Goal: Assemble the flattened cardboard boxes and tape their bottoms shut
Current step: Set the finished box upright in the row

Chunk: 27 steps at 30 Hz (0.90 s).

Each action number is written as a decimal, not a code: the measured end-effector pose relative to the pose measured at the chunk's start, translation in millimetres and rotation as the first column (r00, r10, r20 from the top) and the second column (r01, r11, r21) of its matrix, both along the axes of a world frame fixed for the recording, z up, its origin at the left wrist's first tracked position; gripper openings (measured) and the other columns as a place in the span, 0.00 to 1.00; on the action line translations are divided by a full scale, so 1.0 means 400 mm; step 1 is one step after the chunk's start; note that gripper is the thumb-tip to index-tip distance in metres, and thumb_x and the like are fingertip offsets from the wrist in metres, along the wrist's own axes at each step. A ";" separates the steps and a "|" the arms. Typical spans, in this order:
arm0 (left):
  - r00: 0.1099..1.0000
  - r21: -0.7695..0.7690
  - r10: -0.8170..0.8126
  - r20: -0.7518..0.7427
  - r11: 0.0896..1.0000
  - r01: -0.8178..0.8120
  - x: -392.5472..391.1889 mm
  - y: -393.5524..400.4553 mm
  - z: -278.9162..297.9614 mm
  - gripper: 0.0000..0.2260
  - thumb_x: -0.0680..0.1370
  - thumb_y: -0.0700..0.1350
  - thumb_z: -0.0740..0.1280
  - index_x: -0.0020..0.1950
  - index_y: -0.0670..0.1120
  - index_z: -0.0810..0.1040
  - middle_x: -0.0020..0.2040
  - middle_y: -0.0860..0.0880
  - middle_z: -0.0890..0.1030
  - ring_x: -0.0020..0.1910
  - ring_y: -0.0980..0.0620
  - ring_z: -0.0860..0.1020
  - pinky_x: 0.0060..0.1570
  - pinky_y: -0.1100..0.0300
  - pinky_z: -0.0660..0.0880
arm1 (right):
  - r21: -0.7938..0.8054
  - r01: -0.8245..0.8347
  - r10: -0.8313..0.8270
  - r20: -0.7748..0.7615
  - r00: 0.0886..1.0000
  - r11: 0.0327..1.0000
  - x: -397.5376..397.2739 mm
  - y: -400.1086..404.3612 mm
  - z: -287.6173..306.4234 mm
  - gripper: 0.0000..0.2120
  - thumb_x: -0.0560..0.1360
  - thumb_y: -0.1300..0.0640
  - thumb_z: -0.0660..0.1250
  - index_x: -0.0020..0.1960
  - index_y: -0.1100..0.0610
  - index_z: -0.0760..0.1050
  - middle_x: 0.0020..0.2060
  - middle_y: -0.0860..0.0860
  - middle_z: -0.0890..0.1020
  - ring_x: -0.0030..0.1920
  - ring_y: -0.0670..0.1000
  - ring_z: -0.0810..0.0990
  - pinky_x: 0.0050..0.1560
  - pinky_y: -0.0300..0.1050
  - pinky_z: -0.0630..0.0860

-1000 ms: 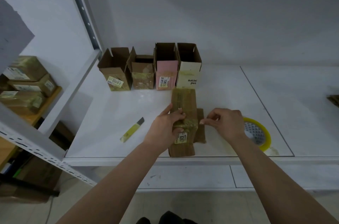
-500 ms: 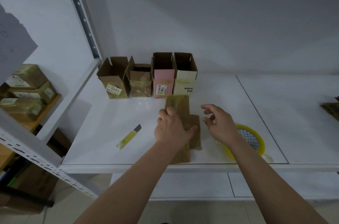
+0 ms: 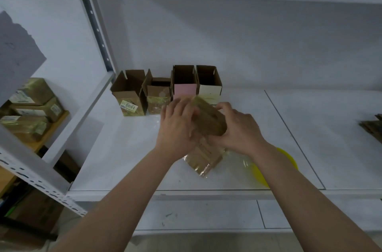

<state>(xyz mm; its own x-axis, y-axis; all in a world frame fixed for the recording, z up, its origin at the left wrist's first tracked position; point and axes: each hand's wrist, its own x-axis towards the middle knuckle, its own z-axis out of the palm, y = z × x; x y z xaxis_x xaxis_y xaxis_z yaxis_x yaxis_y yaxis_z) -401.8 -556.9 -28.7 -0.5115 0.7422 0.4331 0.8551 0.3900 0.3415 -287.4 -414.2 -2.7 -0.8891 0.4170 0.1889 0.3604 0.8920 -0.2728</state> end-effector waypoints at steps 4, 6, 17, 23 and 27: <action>0.834 0.268 -0.140 0.534 0.963 -0.010 0.037 -0.007 -0.012 0.12 0.79 0.44 0.64 0.63 0.50 0.74 0.60 0.48 0.75 0.58 0.51 0.76 0.55 0.56 0.76 | -0.125 0.201 -0.206 -0.027 0.978 0.972 -0.005 -0.015 -0.019 0.33 0.68 0.27 0.62 0.63 0.48 0.63 0.49 0.51 0.74 0.48 0.54 0.76 0.42 0.46 0.70; 0.626 0.302 -0.222 0.748 0.953 -0.023 0.051 -0.006 -0.020 0.12 0.82 0.47 0.61 0.64 0.52 0.75 0.57 0.52 0.78 0.55 0.59 0.77 0.48 0.62 0.79 | -0.216 0.172 -0.178 -0.006 0.984 0.961 -0.007 -0.018 -0.041 0.26 0.73 0.29 0.54 0.61 0.47 0.66 0.50 0.51 0.76 0.47 0.53 0.76 0.43 0.45 0.70; 0.517 0.131 -0.135 0.845 0.990 0.044 0.036 -0.014 -0.127 0.20 0.73 0.60 0.70 0.63 0.55 0.80 0.63 0.51 0.79 0.60 0.55 0.79 0.62 0.53 0.76 | -0.506 0.049 -0.040 0.027 0.999 0.861 0.076 0.007 -0.154 0.31 0.72 0.42 0.71 0.72 0.47 0.70 0.55 0.52 0.78 0.51 0.49 0.78 0.51 0.39 0.73; 0.679 0.060 -0.107 0.726 0.994 0.092 0.041 -0.012 -0.133 0.29 0.68 0.51 0.78 0.68 0.53 0.76 0.67 0.50 0.76 0.62 0.55 0.77 0.64 0.60 0.73 | -0.322 0.022 -0.008 0.045 0.999 0.947 0.087 0.000 -0.176 0.36 0.71 0.41 0.71 0.76 0.45 0.62 0.51 0.54 0.81 0.47 0.52 0.80 0.50 0.46 0.75; 0.786 0.087 -0.134 0.603 0.991 0.102 0.073 -0.011 -0.140 0.26 0.74 0.42 0.74 0.71 0.47 0.72 0.68 0.45 0.75 0.63 0.49 0.77 0.63 0.66 0.70 | 0.051 0.028 -0.035 0.156 0.987 0.998 0.080 -0.029 -0.169 0.34 0.78 0.38 0.60 0.78 0.50 0.56 0.51 0.55 0.84 0.53 0.59 0.78 0.55 0.45 0.69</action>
